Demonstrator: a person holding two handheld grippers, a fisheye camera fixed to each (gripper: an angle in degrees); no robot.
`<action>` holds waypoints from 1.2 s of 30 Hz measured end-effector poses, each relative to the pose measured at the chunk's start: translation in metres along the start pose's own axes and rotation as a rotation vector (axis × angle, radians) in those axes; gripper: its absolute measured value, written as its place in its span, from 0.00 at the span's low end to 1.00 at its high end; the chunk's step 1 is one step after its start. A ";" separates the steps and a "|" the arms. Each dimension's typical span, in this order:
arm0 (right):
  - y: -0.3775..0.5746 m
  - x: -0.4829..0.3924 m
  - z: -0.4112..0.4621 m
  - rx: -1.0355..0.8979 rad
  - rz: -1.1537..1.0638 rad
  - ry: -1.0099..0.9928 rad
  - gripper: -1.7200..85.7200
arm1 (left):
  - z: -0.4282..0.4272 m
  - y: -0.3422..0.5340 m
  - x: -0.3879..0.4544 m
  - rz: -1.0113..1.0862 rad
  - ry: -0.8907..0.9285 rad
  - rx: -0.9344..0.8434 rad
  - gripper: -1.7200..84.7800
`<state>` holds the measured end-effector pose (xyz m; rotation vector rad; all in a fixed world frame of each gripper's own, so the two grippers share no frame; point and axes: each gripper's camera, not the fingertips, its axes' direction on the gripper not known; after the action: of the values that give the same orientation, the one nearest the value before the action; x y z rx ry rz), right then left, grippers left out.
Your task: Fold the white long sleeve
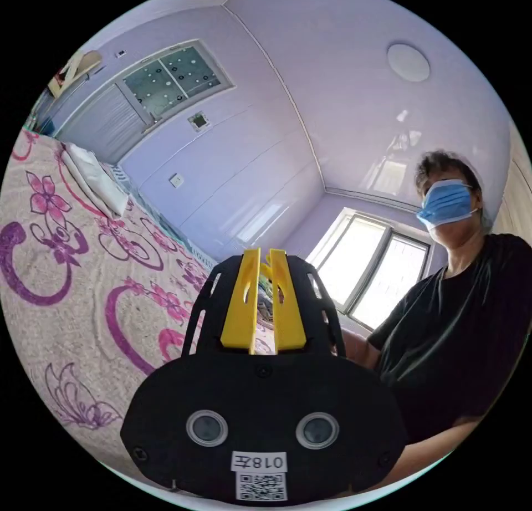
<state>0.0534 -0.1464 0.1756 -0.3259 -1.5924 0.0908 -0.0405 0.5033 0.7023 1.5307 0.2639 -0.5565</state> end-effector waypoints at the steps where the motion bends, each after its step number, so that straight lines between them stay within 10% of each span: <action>1: -0.013 -0.021 0.040 -0.045 -0.071 0.014 0.15 | -0.003 0.003 -0.006 0.003 -0.030 0.002 0.07; 20: -0.031 -0.132 0.580 -0.535 -0.700 0.614 0.16 | -0.064 0.053 -0.095 -0.116 -0.182 0.195 0.07; 36: -0.017 -0.126 0.417 -0.505 -0.525 0.461 0.03 | -0.079 0.062 -0.109 -0.142 -0.192 0.247 0.07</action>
<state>-0.3592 -0.1360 0.0358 -0.2794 -1.1764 -0.7507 -0.0883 0.5966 0.8063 1.6908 0.1604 -0.8685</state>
